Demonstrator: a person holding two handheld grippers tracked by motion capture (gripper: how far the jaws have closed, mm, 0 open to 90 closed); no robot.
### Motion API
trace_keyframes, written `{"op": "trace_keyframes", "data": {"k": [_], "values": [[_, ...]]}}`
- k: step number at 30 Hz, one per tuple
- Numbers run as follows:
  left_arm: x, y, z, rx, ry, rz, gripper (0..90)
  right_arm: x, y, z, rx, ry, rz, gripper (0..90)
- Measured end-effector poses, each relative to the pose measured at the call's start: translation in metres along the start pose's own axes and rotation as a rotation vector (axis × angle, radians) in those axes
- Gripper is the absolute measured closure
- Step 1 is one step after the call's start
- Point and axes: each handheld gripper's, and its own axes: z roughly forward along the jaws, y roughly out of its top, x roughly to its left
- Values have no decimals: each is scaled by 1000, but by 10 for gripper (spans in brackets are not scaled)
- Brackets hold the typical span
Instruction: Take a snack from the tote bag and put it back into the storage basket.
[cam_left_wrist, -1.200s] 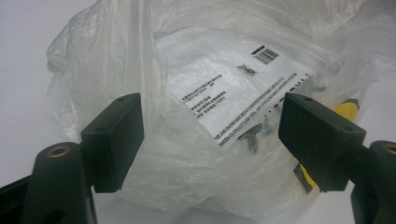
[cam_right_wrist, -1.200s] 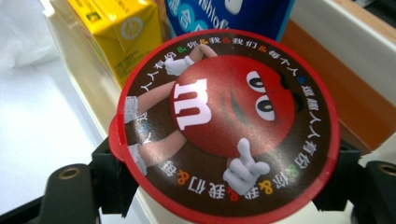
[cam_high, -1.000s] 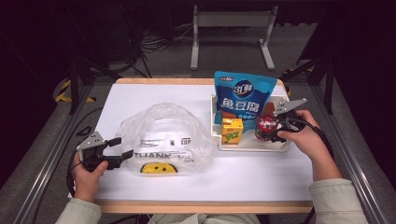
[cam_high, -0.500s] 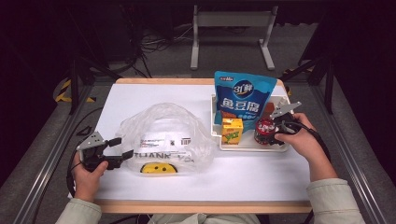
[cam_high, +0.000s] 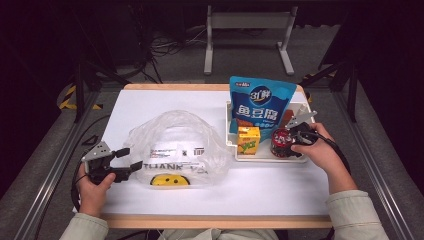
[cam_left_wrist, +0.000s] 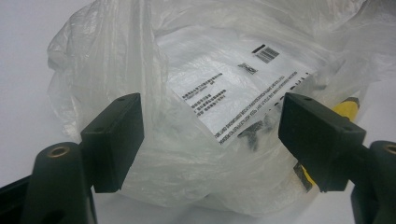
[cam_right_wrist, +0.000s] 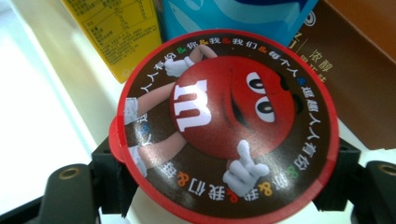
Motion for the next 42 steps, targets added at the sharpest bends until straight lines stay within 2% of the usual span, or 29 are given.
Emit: {"op": "trace_keyframes", "data": {"k": [17,26,29,35,38,42], "values": [[0,0,0,0,-1,0,230,-2,-2,5,21,13,7,248],[0,0,0,1,-1,-3,230,-3,-1,3,49,-13,-13,222],[0,0,0,0,1,1,230,-5,-2,0,59,-31,19,191],[0,0,0,1,0,0,230,-7,-4,-6,66,-67,32,191],[0,0,0,3,-2,0,229,-7,-5,-9,61,-67,37,188],[0,0,0,1,-2,2,229,-2,-2,-16,25,-73,41,154]]}}
